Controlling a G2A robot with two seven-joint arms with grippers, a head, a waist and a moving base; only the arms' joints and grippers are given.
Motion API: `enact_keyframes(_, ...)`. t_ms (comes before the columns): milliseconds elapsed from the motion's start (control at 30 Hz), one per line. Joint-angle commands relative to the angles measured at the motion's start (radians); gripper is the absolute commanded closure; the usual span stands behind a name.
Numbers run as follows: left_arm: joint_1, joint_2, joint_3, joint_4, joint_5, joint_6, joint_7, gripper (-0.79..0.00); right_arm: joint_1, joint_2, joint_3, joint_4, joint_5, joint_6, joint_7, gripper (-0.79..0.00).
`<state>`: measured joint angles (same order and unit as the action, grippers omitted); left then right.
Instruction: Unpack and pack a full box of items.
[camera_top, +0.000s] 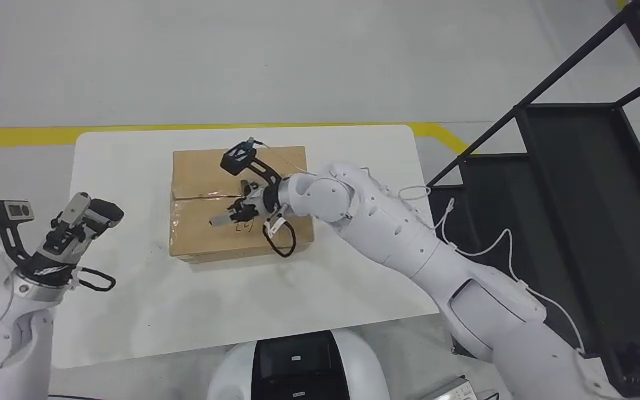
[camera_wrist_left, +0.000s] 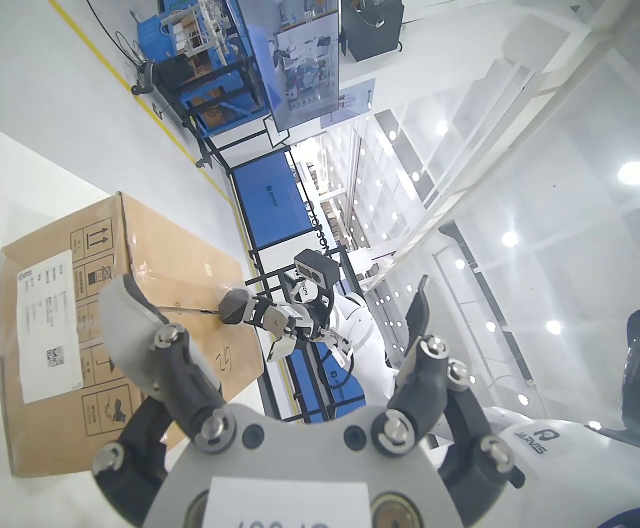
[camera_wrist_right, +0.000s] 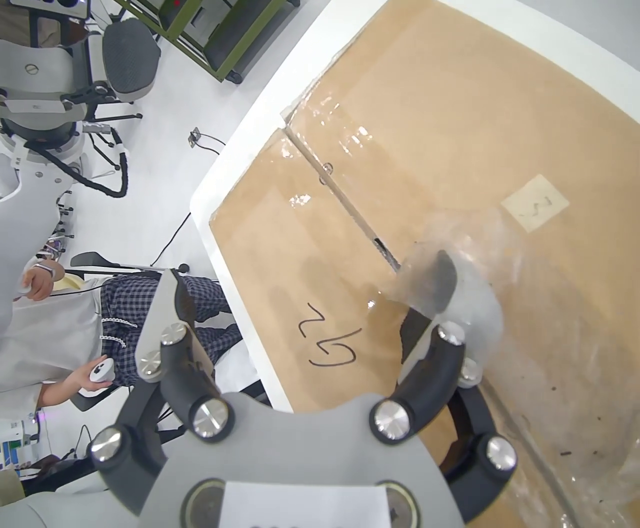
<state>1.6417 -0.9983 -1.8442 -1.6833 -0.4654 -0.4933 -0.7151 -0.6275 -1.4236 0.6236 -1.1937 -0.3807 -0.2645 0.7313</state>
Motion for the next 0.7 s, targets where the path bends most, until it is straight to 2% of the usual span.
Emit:
enact_keyframes(0, -0.001, 0.000, -0.009, 0.002, -0.001, -0.002, -0.006, -0.785, 0.010, -0.009, -0.008, 0.013, 0.002, 0.000, -0.006, -0.785)
enact_keyframes(333, 0.013, -0.001, -0.038, 0.019, -0.035, -0.027, -0.037, -0.785, 0.048, -0.053, -0.036, 0.064, 0.045, -0.013, -0.016, -0.785)
enact_keyframes(667, 0.019, -0.007, -0.015, 0.026, -0.002, -0.046, -0.018, -0.785, 0.076, -0.091, -0.051, 0.123, 0.081, -0.016, -0.014, -0.785)
